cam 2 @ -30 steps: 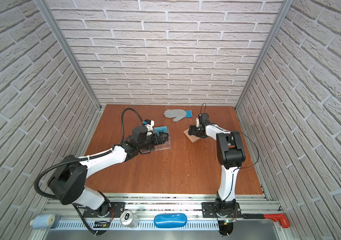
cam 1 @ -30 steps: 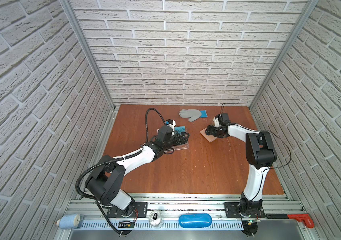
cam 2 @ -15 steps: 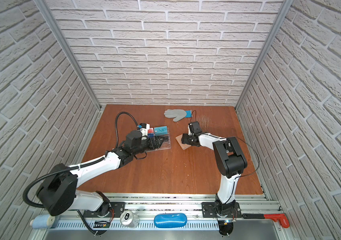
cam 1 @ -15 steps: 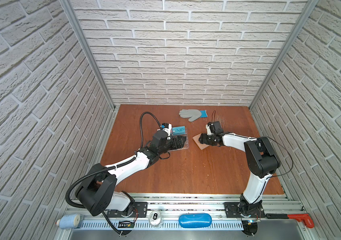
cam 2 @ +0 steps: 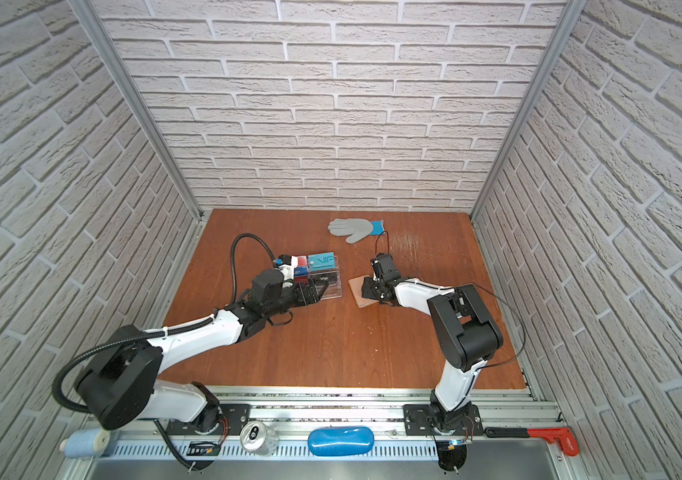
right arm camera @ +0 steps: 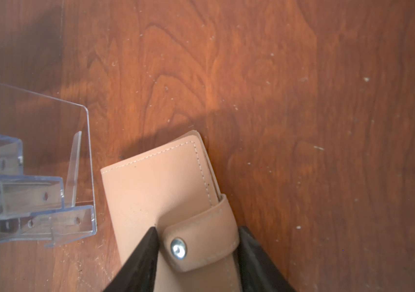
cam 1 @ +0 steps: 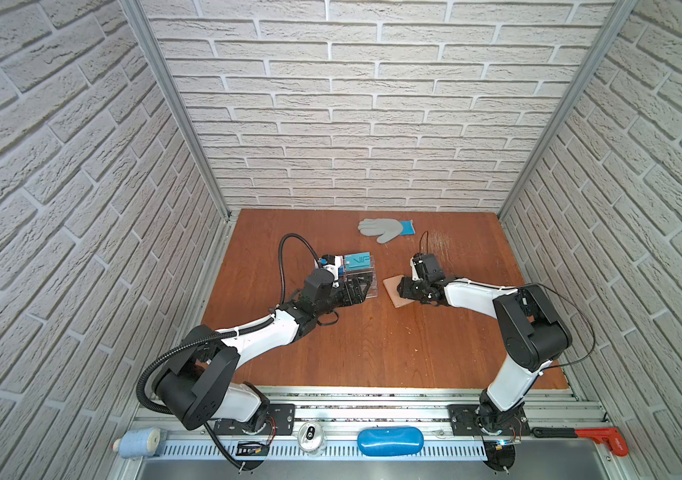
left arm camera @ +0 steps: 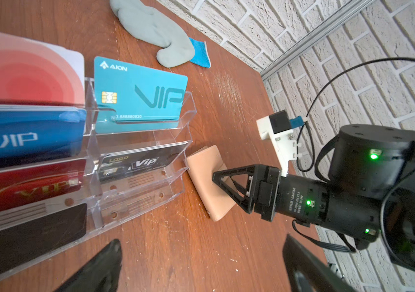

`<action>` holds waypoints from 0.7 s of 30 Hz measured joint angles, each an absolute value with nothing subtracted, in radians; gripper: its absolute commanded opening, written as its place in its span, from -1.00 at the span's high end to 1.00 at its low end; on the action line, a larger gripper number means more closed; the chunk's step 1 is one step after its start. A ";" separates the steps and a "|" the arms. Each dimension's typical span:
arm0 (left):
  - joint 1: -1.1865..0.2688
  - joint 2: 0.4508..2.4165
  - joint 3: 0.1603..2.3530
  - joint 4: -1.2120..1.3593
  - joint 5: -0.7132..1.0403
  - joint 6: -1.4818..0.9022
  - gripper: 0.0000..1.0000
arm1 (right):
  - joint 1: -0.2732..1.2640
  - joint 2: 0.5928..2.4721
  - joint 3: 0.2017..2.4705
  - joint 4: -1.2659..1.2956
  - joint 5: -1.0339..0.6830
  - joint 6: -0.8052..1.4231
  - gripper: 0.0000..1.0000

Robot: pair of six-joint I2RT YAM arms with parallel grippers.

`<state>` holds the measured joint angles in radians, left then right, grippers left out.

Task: Take the credit cards out of the card holder

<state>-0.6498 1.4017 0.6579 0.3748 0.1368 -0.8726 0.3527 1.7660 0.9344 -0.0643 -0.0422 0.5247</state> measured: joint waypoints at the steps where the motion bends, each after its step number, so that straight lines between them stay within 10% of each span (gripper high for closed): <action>1: -0.650 1.402 0.653 0.377 0.137 -0.875 -0.97 | 0.358 1.765 0.928 -0.052 -0.041 0.532 0.16; 21: -0.651 1.316 0.591 0.343 0.113 -0.884 -0.96 | 0.428 1.680 0.810 0.010 -0.036 0.586 0.27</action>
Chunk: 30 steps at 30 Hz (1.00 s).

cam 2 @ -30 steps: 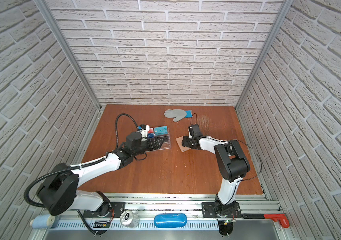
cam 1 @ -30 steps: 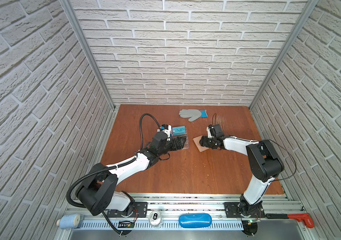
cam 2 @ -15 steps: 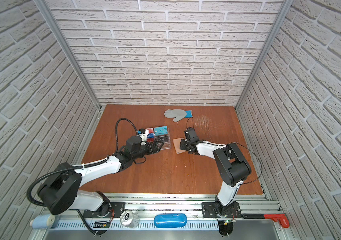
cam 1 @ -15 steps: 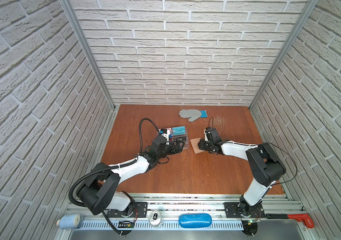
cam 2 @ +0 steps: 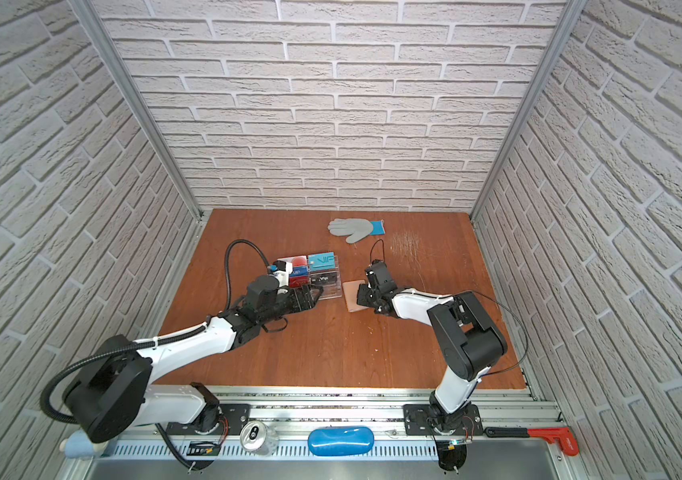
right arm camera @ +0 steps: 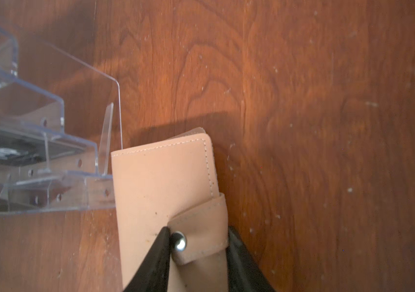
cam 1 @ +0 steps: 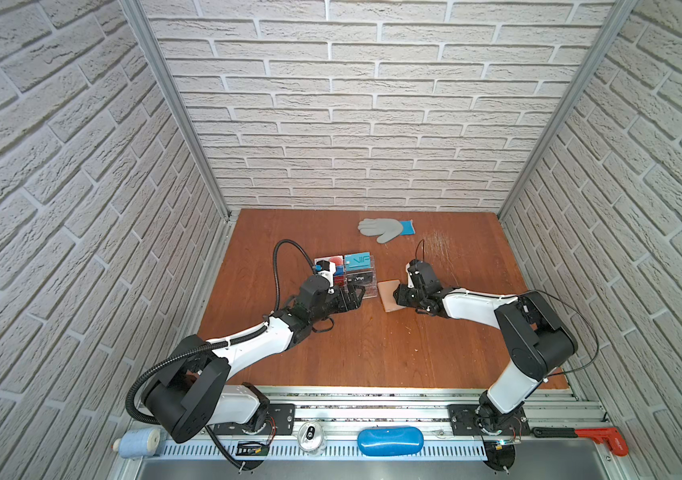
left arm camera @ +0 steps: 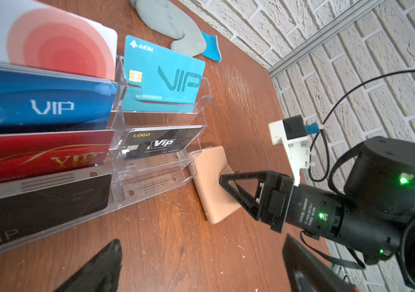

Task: Take the credit cards out of the card holder

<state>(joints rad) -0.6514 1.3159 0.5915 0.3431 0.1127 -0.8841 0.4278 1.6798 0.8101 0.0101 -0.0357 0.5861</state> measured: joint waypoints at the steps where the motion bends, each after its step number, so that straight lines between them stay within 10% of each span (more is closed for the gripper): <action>1: -0.653 1.309 0.590 0.343 0.110 -0.884 -0.96 | 0.430 1.663 0.796 -0.001 -0.042 0.585 0.26; 13: -0.661 1.344 0.588 0.345 0.097 -0.899 -0.96 | 0.446 1.505 0.694 -0.149 -0.088 0.525 -0.40; 30: -0.715 1.344 0.592 0.295 0.059 -0.928 -0.96 | 0.447 1.467 0.659 -0.191 -0.186 0.516 -0.27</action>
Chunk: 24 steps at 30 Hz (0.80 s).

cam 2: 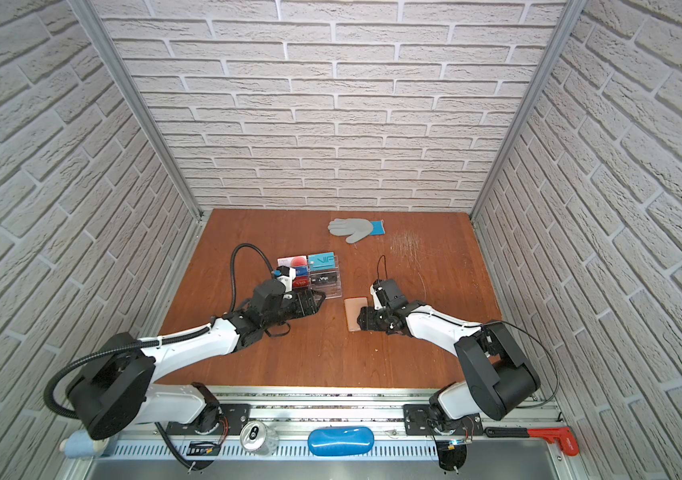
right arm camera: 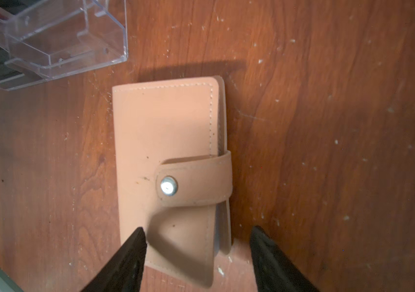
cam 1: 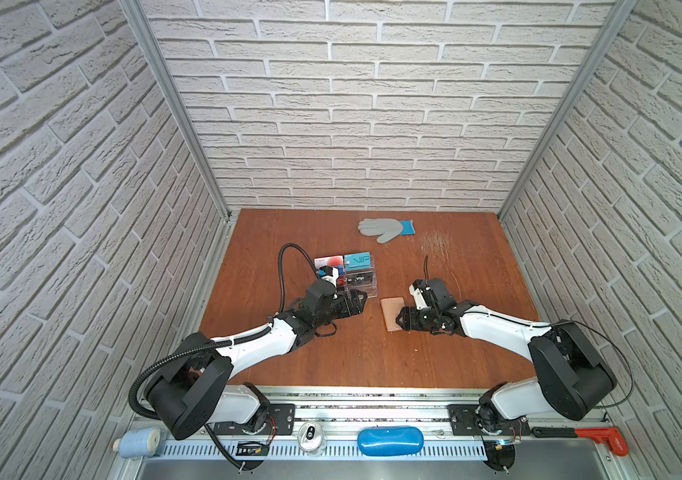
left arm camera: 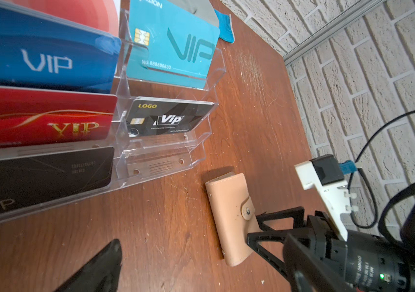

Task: Take the credit cards out of the card holder

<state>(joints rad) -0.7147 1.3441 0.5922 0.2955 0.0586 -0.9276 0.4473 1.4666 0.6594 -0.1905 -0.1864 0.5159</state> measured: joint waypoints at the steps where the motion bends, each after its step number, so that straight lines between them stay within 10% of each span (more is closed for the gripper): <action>1: -0.720 1.345 0.594 0.295 0.054 -0.932 -0.96 | 0.447 1.476 0.660 -0.181 -0.190 0.516 -0.24; 24: -0.762 1.341 0.492 0.369 0.006 -1.033 -0.96 | 0.536 1.590 0.662 0.096 -0.219 0.617 0.71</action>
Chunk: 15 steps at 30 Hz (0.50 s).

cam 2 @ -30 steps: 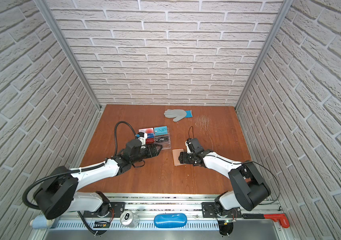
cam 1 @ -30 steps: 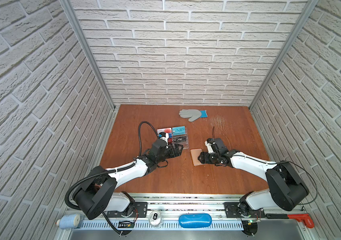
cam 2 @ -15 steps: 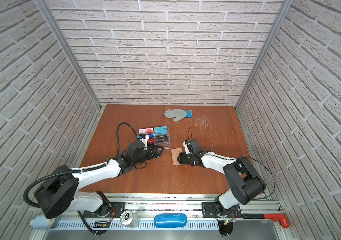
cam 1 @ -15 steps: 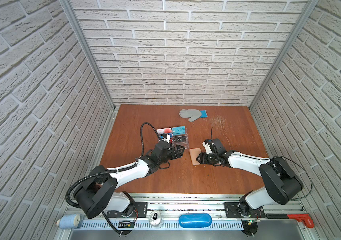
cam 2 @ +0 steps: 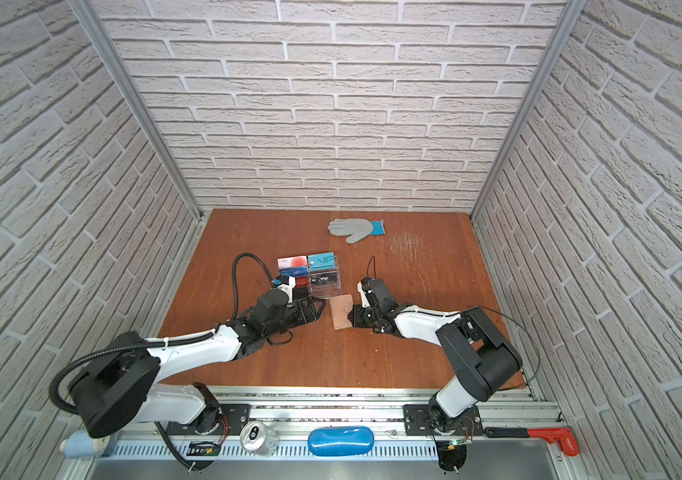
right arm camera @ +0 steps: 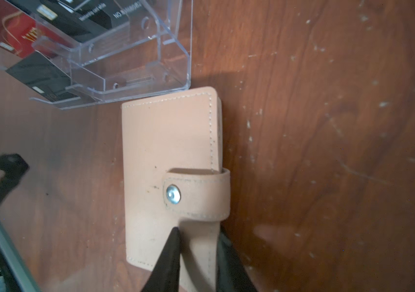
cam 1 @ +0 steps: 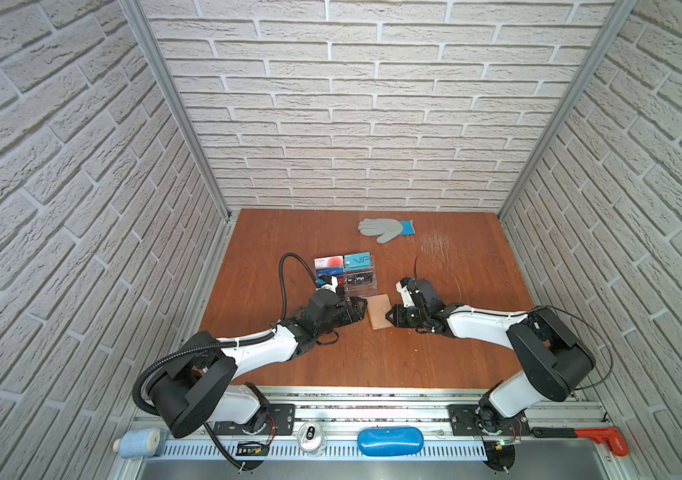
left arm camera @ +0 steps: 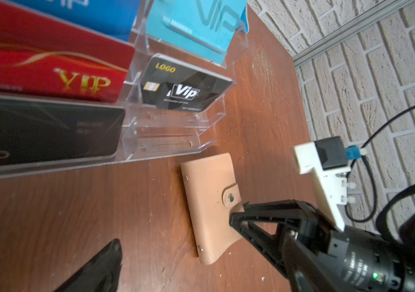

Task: Take the credit cards out of the card holder

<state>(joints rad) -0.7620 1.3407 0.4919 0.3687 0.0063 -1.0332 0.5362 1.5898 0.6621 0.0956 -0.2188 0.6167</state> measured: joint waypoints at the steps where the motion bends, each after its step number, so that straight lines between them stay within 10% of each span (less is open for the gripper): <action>1: -0.762 1.330 0.473 0.373 0.006 -1.034 -0.96 | 0.546 1.595 0.662 0.113 -0.216 0.625 0.79; 15: -0.741 1.205 0.381 0.424 0.009 -1.045 -0.96 | 0.640 1.557 0.638 0.134 -0.158 0.693 0.88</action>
<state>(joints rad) -0.7406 1.2053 0.3805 0.4236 0.0086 -1.0451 0.6395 1.5566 0.6376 0.1341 -0.1581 0.6933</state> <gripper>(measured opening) 0.982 0.078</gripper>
